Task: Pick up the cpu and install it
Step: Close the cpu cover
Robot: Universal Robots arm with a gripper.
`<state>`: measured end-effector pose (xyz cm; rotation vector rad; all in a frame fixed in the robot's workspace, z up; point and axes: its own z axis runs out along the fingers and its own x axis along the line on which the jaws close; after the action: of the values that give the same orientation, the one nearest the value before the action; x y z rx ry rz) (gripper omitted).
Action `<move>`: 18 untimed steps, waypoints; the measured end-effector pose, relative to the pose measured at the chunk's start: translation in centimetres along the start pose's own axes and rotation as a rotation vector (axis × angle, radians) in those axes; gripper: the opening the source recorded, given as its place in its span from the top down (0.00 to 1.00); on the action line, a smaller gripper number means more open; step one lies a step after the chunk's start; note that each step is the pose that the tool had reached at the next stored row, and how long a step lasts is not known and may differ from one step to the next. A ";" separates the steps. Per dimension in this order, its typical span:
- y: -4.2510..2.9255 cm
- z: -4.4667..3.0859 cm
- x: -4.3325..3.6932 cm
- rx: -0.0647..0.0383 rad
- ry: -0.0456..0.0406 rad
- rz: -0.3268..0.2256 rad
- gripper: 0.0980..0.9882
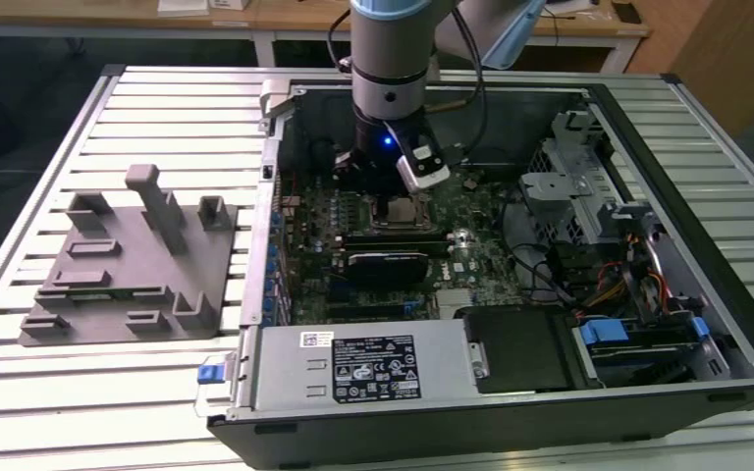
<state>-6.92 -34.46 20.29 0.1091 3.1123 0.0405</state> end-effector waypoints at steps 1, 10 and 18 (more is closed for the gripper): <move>0.00 0.05 0.02 0.000 0.0001 -0.002 0.99; -0.02 0.40 0.07 0.000 0.0006 -0.012 0.99; -0.02 0.28 0.06 0.000 0.0006 -0.013 0.99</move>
<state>-6.97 -34.46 20.01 0.0896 3.1134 0.0408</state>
